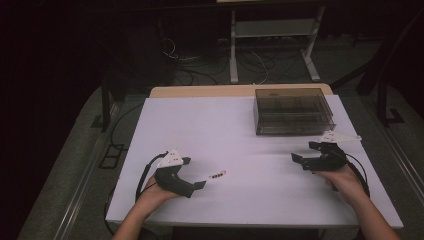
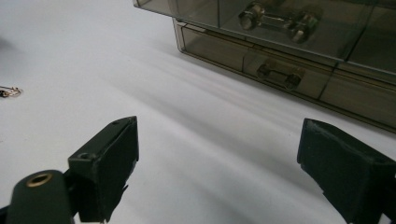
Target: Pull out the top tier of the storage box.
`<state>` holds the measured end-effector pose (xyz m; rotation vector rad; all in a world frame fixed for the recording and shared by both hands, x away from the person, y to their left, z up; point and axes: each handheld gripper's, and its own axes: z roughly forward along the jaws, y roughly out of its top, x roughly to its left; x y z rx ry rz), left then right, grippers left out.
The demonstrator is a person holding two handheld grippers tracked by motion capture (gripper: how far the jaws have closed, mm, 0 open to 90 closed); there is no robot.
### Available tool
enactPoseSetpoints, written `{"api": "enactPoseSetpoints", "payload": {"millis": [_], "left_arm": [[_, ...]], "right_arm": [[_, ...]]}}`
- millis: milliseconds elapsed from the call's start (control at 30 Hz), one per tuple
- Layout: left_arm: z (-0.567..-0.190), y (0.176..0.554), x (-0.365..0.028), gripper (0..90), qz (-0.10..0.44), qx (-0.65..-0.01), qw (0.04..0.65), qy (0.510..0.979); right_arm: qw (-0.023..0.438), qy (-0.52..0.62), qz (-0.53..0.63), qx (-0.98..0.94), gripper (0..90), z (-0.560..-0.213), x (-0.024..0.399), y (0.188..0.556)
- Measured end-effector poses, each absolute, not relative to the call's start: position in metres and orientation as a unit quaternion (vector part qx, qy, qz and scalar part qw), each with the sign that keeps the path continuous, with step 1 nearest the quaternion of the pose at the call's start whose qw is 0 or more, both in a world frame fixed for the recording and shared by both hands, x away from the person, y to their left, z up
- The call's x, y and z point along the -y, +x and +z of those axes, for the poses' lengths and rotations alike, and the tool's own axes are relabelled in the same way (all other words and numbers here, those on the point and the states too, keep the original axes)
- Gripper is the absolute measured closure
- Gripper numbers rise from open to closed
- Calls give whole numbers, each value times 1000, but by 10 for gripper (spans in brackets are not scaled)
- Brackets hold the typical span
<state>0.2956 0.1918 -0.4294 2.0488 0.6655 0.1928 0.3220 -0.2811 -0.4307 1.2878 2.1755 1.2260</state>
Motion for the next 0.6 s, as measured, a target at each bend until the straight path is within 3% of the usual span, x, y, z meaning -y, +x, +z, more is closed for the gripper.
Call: {"api": "enactPoseSetpoints", "payload": {"millis": [367,467,600], "left_arm": [[-429,296,-192,0,79,-272,471,836],[-429,296,-192,0,79,-272,471,835],[-429,296,-192,0,80,-271,470,836]], "right_arm": [[135,449,441,-765,151,-426,287,322],[135,438,443,-771,304,-424,288,322],[125,437,450,-769,395,-419,291,321]]}}
